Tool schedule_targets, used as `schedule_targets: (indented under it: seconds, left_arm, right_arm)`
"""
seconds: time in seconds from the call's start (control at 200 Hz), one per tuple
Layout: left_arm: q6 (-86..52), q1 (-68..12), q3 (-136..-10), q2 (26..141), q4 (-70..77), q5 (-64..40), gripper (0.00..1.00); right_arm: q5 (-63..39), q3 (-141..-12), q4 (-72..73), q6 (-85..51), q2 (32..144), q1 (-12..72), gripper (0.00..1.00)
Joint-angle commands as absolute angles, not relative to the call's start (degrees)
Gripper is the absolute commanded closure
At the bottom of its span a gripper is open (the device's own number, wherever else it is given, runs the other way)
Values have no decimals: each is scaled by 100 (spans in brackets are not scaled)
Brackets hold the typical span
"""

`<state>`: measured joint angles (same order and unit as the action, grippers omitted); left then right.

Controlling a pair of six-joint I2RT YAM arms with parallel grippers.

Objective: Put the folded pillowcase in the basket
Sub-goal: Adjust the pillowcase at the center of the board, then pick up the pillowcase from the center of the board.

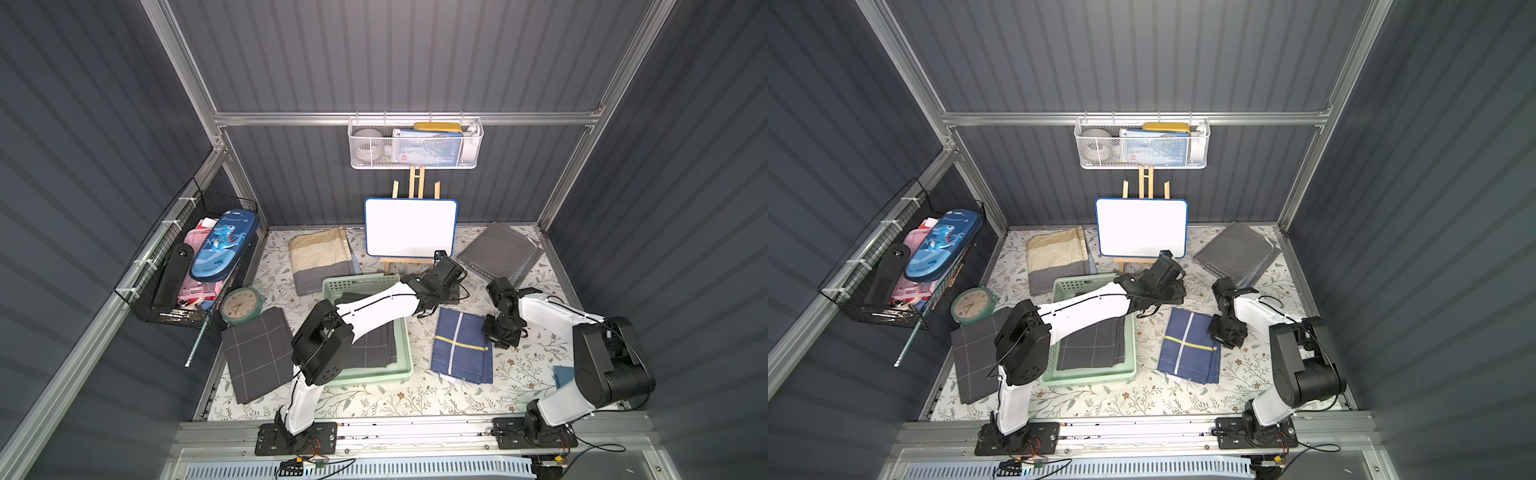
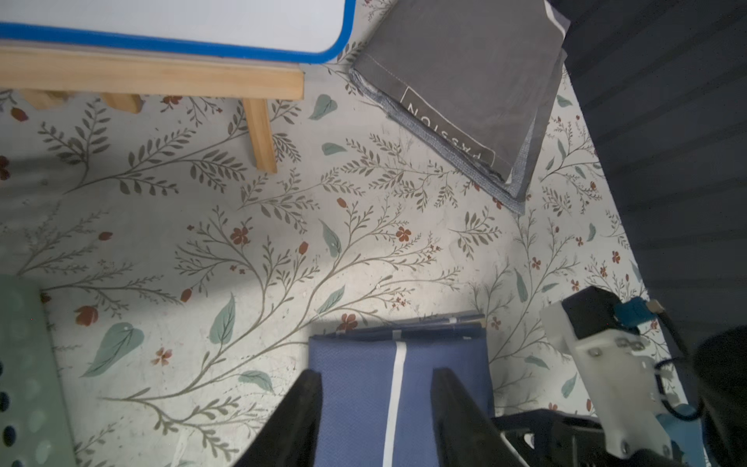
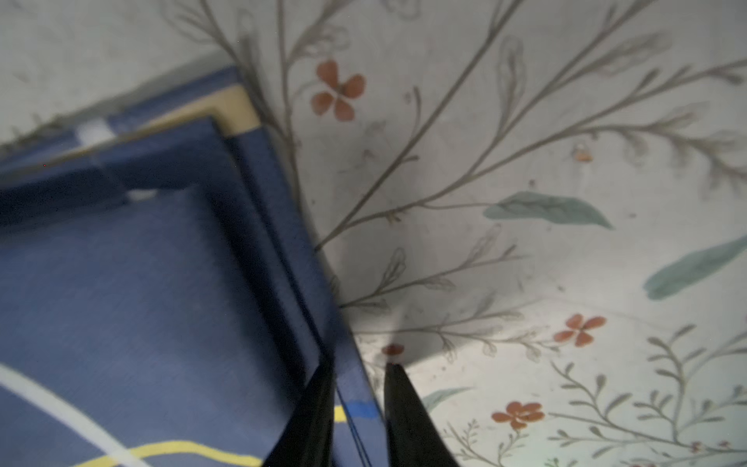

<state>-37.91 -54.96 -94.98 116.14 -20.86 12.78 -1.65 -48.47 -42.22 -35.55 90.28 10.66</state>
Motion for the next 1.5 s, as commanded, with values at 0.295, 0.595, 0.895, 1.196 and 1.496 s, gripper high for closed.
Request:
schedule_targets:
  seconds: [0.295, 0.595, 0.895, 1.196, 1.496]
  left_arm:
    - [-4236, -5449, -9715, 12093, -2800, 1753, 49]
    - [-4716, -5440, -9785, 12166, -3387, 1809, 46]
    - [-4597, -5233, -9488, 12550, -2589, 1290, 50]
    - [-4600, -5222, -9582, 12722, -2559, 1155, 51]
    - [-4384, -5223, -9130, 12544, -2102, 540, 55]
  right_arm:
    - [-347, -5601, -4002, -3498, 9927, 1028, 66]
    - [-209, -5488, -4147, -3704, 9337, 1024, 65]
    - [-279, -4864, -4681, -3686, 7775, 1032, 55]
    - [-723, -4208, -4877, -3833, 7036, 1037, 45]
    - [-975, -4017, -4560, -3842, 7752, 1041, 44]
